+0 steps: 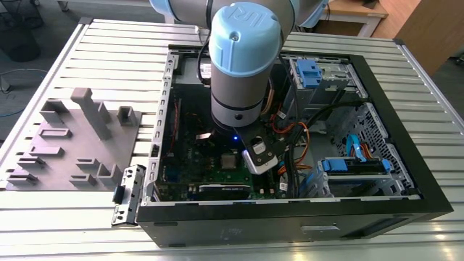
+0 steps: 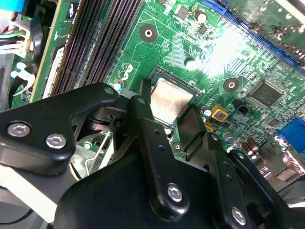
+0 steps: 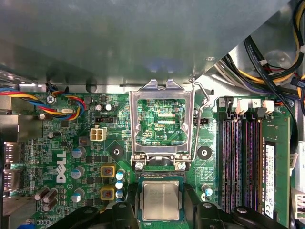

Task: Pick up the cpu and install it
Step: 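Place the cpu into insertion slot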

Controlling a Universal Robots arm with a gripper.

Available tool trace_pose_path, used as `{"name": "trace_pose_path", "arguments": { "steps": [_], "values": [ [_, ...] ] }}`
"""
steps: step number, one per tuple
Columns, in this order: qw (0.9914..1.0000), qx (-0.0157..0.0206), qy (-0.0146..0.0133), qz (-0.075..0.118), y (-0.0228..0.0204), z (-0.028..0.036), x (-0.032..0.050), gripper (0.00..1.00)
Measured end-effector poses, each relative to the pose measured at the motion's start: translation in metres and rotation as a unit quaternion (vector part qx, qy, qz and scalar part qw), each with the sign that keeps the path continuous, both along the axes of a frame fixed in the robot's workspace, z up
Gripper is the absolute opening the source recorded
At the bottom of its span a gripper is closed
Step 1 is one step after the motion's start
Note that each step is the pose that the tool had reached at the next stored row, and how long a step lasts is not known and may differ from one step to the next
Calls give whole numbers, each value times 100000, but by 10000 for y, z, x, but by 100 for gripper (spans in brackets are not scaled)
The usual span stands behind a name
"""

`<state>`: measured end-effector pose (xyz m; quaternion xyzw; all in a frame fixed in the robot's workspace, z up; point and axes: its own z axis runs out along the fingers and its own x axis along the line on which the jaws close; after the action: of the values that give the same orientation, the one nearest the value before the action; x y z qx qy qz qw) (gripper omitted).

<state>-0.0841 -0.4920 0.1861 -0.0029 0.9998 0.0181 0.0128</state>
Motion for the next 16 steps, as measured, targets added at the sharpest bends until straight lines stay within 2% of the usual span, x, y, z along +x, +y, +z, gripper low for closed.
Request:
{"name": "trace_pose_path", "arguments": {
  "steps": [2,3,9,16],
  "values": [
    [100000,17,-6,15,0,-2,2,48],
    [100000,15,1,13,0,-2,1,53],
    [100000,1,6,0,0,6,0,53],
    [100000,-13,14,-1,0,79,0,53]
  ]
}}
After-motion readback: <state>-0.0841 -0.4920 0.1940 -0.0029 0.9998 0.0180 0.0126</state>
